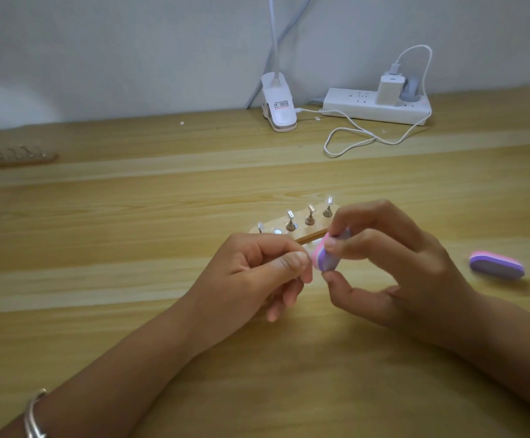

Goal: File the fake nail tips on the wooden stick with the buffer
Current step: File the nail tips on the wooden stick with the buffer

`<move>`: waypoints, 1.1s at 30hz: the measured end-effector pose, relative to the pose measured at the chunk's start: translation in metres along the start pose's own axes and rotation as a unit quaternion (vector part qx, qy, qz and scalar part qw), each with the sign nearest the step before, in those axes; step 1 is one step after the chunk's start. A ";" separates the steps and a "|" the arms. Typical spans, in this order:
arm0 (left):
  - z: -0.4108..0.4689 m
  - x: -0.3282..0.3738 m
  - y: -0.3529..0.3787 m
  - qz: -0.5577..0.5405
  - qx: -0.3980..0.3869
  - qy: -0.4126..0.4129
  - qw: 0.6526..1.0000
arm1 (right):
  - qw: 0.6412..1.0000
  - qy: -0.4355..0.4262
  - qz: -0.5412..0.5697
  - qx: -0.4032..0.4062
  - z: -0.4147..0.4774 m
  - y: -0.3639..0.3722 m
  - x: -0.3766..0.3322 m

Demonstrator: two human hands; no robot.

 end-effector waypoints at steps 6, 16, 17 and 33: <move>0.000 -0.001 0.002 0.003 -0.007 -0.008 1.000 | 1.000 -0.018 -0.011 -0.015 -0.001 0.003 -0.002; 0.000 -0.003 0.006 -0.031 -0.042 -0.033 0.998 | 1.000 -0.012 -0.015 -0.010 0.000 -0.001 0.001; 0.000 -0.004 0.007 -0.033 -0.047 -0.034 0.998 | 1.000 -0.009 -0.011 -0.009 0.000 0.000 0.000; 0.000 -0.004 0.011 -0.050 -0.076 -0.037 0.995 | 1.000 0.002 0.010 -0.009 0.002 -0.002 0.004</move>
Point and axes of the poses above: each hand's wrist, its own z-axis towards the middle knuckle, its own y-axis out of the palm, x = y × z, the point moved 6 cm from there along z, towards the middle knuckle, and after that the axes turned 9 degrees about z, right-handed, at the moved point
